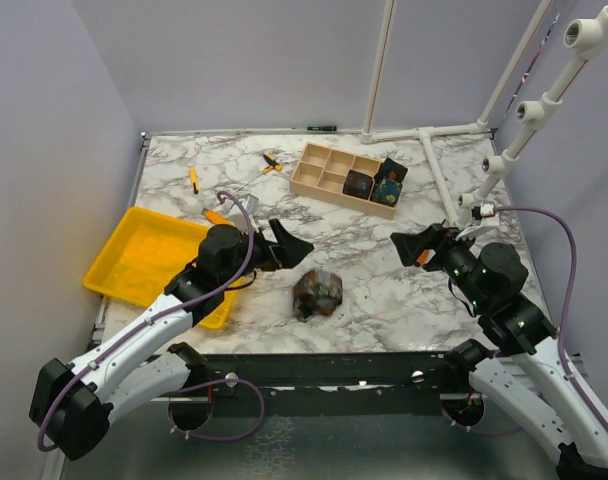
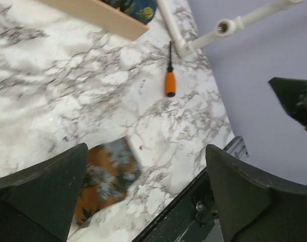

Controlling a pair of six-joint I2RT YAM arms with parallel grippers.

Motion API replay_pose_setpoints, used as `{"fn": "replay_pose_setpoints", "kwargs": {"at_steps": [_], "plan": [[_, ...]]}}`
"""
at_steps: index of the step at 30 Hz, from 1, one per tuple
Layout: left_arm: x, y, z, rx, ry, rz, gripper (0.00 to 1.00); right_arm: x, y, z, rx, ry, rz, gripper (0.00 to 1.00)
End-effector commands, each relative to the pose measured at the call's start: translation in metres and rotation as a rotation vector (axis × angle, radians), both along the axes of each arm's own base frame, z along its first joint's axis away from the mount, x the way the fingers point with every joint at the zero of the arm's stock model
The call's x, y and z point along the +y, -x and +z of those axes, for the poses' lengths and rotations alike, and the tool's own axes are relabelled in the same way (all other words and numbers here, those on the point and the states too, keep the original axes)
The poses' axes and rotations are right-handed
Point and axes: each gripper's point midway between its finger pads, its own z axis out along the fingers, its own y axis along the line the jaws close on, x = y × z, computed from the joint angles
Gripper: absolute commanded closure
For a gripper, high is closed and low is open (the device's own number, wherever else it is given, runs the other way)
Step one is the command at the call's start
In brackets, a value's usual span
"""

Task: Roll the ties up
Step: Place the tie at the center of the board.

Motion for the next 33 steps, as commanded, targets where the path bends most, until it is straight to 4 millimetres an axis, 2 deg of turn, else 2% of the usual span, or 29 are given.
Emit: {"fn": "replay_pose_setpoints", "kwargs": {"at_steps": [1, 3, 5, 8, 12, 15, 19, 21, 23, 28, 33], "plan": [[0.030, 0.004, 0.007, -0.038, 0.008, 0.134, 0.01, -0.007, 0.001, -0.026, 0.067, 0.092, -0.018, 0.00], [0.053, -0.001, 0.013, -0.064, -0.033, 0.242, 0.01, 0.007, 0.004, -0.040, 0.114, 0.102, 0.060, 0.00], [0.073, -0.005, 0.017, -0.082, -0.100, 0.325, 0.01, 0.031, 0.011, -0.055, 0.163, 0.090, 0.196, 0.02], [0.087, -0.007, 0.015, -0.068, -0.181, 0.378, 0.01, 0.057, 0.015, -0.086, 0.284, 0.082, 0.322, 0.04], [0.090, -0.003, -0.006, -0.007, -0.248, 0.367, 0.01, 0.080, 0.019, -0.116, 0.364, 0.172, 0.380, 0.06], [0.089, 0.005, -0.027, 0.055, -0.262, 0.345, 0.02, 0.098, 0.034, -0.136, 0.360, 0.321, 0.415, 0.07], [0.091, 0.014, -0.042, 0.103, -0.263, 0.339, 0.03, 0.103, 0.050, -0.169, 0.327, 0.520, 0.395, 0.06], [0.099, 0.016, -0.046, 0.120, -0.279, 0.372, 0.03, 0.103, 0.055, -0.183, 0.310, 0.575, 0.392, 0.06], [0.112, 0.015, -0.044, 0.126, -0.309, 0.432, 0.03, 0.106, 0.053, -0.189, 0.294, 0.604, 0.379, 0.06], [0.138, 0.011, -0.024, 0.078, -0.381, 0.532, 0.03, 0.128, 0.043, -0.187, 0.211, 0.711, 0.370, 0.02], [0.151, 0.013, -0.012, 0.044, -0.388, 0.577, 0.03, 0.141, 0.039, -0.204, 0.187, 0.882, 0.395, 0.00]]}}
